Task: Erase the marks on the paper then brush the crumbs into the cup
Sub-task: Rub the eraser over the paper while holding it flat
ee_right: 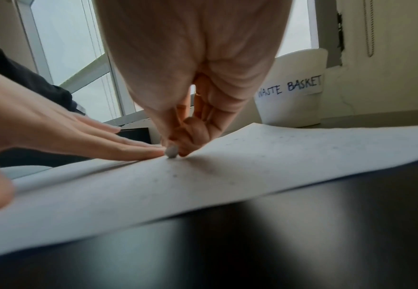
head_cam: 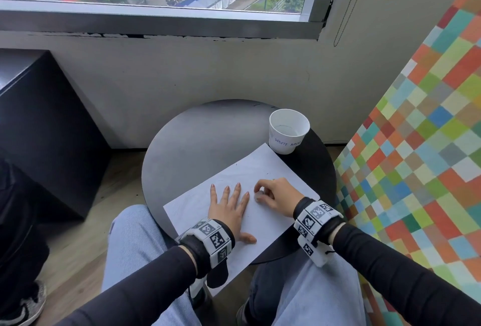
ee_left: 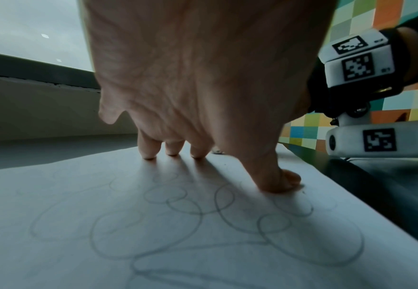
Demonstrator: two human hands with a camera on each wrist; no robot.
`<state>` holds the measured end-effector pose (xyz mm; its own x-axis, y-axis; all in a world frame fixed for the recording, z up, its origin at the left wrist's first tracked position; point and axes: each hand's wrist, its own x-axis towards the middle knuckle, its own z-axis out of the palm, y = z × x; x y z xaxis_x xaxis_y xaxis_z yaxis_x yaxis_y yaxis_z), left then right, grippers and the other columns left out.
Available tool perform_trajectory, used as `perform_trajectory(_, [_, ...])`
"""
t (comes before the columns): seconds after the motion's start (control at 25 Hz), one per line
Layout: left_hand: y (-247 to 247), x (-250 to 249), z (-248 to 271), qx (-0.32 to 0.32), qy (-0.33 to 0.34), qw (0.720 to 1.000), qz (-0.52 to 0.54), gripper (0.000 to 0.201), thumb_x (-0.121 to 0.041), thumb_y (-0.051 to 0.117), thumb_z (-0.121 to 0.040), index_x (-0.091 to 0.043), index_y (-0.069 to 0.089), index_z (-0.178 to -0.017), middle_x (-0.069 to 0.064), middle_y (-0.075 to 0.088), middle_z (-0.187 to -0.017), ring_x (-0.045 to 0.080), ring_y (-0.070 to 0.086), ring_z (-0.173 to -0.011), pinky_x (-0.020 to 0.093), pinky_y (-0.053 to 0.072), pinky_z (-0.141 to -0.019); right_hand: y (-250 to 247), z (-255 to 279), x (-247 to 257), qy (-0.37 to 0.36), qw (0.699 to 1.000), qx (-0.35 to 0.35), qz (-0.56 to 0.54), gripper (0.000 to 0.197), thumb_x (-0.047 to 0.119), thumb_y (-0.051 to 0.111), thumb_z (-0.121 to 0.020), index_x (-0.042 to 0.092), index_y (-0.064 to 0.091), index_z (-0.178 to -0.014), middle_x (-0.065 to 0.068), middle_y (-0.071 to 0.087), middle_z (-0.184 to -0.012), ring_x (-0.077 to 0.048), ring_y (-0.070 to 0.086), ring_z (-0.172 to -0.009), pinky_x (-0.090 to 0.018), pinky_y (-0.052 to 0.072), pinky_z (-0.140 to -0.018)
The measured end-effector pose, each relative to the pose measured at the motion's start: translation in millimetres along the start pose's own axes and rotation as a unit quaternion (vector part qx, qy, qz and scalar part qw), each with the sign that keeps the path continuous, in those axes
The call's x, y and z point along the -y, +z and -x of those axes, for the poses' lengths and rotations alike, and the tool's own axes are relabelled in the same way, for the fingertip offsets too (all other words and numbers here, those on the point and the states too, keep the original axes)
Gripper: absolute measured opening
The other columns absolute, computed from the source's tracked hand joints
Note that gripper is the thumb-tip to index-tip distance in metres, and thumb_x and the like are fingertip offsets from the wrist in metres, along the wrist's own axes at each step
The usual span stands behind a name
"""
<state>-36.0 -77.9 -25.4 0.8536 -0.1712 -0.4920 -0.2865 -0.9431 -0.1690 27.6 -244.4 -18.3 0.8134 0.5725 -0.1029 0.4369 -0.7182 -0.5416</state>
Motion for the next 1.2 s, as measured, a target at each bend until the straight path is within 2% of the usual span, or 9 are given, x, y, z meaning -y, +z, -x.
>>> perform_trajectory(0.16, [-2,1,0,0.0,-0.003,1.0,0.004,0.114,-0.084,0.037,-0.081,-0.019,-0.021,-0.154,0.009,-0.024,-0.162,0.033,-0.012,-0.151,0.067,-0.013,-0.111,-1,-2,5,-0.022,0.998,0.064,0.011,0.014,0.025,0.062,-0.09,0.015,0.066,-0.099,0.003,0.061,-0.073,-0.01,0.051,-0.066,-0.014,0.038,-0.065])
perform_trajectory(0.28, [-2,0,0,0.003,-0.005,1.0,0.005,0.116,-0.085,0.037,-0.081,-0.015,-0.019,-0.155,0.009,-0.024,-0.162,0.033,-0.012,-0.151,0.067,-0.013,-0.111,-3,-4,4,0.007,1.0,0.015,0.022,0.014,0.022,0.06,-0.091,0.014,0.066,-0.101,-0.006,0.067,-0.076,-0.014,0.05,-0.068,-0.021,0.039,-0.07])
perform_trajectory(0.4, [-3,1,1,0.006,-0.011,1.0,0.008,0.119,-0.085,0.037,-0.08,-0.011,-0.019,-0.154,0.008,-0.023,-0.162,0.032,-0.012,-0.151,0.067,-0.013,-0.111,1,-2,12,-0.008,0.998,0.053,0.027,0.014,0.022,0.06,-0.091,0.014,0.065,-0.101,-0.002,0.062,-0.072,-0.012,0.05,-0.065,-0.02,0.038,-0.067])
perform_trajectory(0.76, [-3,2,1,0.008,-0.004,1.0,0.015,0.12,-0.086,0.037,-0.079,-0.012,-0.019,-0.155,0.007,-0.025,-0.162,0.031,-0.013,-0.151,0.068,-0.013,-0.11,-3,-7,13,0.0,0.998,0.028,0.049,0.017,0.021,0.058,-0.092,0.011,0.064,-0.104,-0.009,0.068,-0.078,-0.017,0.051,-0.072,-0.026,0.041,-0.074])
perform_trajectory(0.84, [-4,2,2,0.011,-0.001,1.0,0.02,0.12,-0.085,0.039,-0.079,-0.012,-0.019,-0.154,0.007,-0.024,-0.162,0.031,-0.013,-0.151,0.068,-0.013,-0.11,-5,-7,14,-0.004,0.998,0.038,0.042,0.017,0.021,0.058,-0.092,0.011,0.065,-0.103,-0.005,0.065,-0.075,-0.016,0.052,-0.071,-0.024,0.041,-0.072])
perform_trajectory(0.92, [-4,4,4,0.012,0.001,0.999,0.034,0.12,-0.084,0.041,-0.079,-0.011,-0.019,-0.154,0.007,-0.024,-0.162,0.031,-0.014,-0.151,0.068,-0.013,-0.11,-12,-1,19,-0.016,0.995,0.092,0.04,0.016,0.024,0.061,-0.09,0.014,0.067,-0.1,0.003,0.06,-0.073,-0.011,0.052,-0.069,-0.019,0.041,-0.069])
perform_trajectory(0.96, [-4,5,5,0.012,0.005,0.999,0.035,0.12,-0.084,0.042,-0.079,-0.012,-0.019,-0.154,0.007,-0.024,-0.162,0.031,-0.014,-0.151,0.068,-0.013,-0.11,-17,-1,16,-0.008,0.995,0.086,0.04,0.015,0.025,0.063,-0.089,0.014,0.067,-0.098,0.004,0.059,-0.073,-0.01,0.052,-0.068,-0.02,0.043,-0.07])
perform_trajectory(1.08, [-5,9,4,0.014,0.031,0.999,0.036,0.122,-0.082,0.046,-0.079,-0.012,-0.018,-0.155,0.006,-0.024,-0.162,0.03,-0.014,-0.151,0.069,-0.013,-0.11,-36,-1,-10,0.074,0.997,-0.029,0.008,0.012,0.021,0.062,-0.09,0.009,0.064,-0.093,-0.006,0.065,-0.074,-0.015,0.054,-0.069,-0.028,0.049,-0.071])
perform_trajectory(1.2, [-9,17,6,0.014,0.059,0.998,0.034,0.124,-0.079,0.054,-0.077,-0.014,-0.016,-0.156,0.006,-0.021,-0.163,0.029,-0.013,-0.151,0.069,-0.013,-0.11,-35,10,-22,0.135,0.99,-0.006,0.038,0.012,0.02,0.057,-0.091,0.011,0.062,-0.096,-0.006,0.063,-0.078,-0.015,0.049,-0.077,-0.031,0.049,-0.076])
